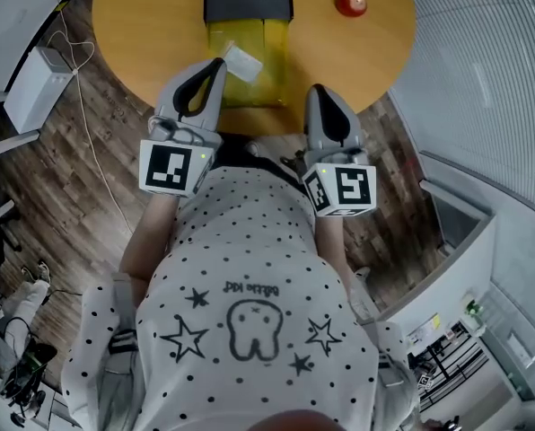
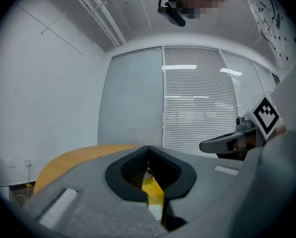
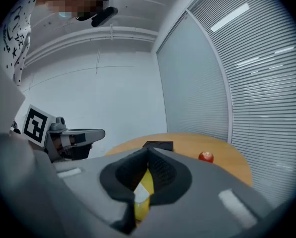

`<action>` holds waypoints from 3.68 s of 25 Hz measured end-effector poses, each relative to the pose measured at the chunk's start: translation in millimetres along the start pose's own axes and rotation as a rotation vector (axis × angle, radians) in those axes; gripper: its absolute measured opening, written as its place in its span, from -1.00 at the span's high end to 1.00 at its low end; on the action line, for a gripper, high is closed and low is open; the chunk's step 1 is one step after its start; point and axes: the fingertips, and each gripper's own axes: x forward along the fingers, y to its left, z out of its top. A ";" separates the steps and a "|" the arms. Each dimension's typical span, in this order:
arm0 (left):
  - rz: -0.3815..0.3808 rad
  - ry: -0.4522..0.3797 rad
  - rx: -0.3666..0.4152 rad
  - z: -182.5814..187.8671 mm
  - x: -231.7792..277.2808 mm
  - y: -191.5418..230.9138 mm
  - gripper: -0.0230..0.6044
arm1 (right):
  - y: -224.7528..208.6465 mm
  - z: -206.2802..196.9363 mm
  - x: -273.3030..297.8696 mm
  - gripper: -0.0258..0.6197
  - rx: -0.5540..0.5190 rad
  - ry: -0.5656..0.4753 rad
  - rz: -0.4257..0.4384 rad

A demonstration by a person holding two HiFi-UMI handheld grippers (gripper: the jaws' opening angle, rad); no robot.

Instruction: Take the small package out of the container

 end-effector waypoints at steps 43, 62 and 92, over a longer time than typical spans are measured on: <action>-0.026 0.030 -0.022 -22.0 5.7 80.4 0.89 | 42.7 -3.5 74.6 0.91 -0.020 0.026 0.026; -0.099 0.038 -0.047 -31.7 8.3 83.5 0.89 | 64.1 -12.9 81.7 0.91 -0.022 0.040 0.005; -0.045 0.143 -0.038 -69.2 27.2 75.8 0.89 | 59.8 -53.1 118.3 0.91 0.021 0.153 0.124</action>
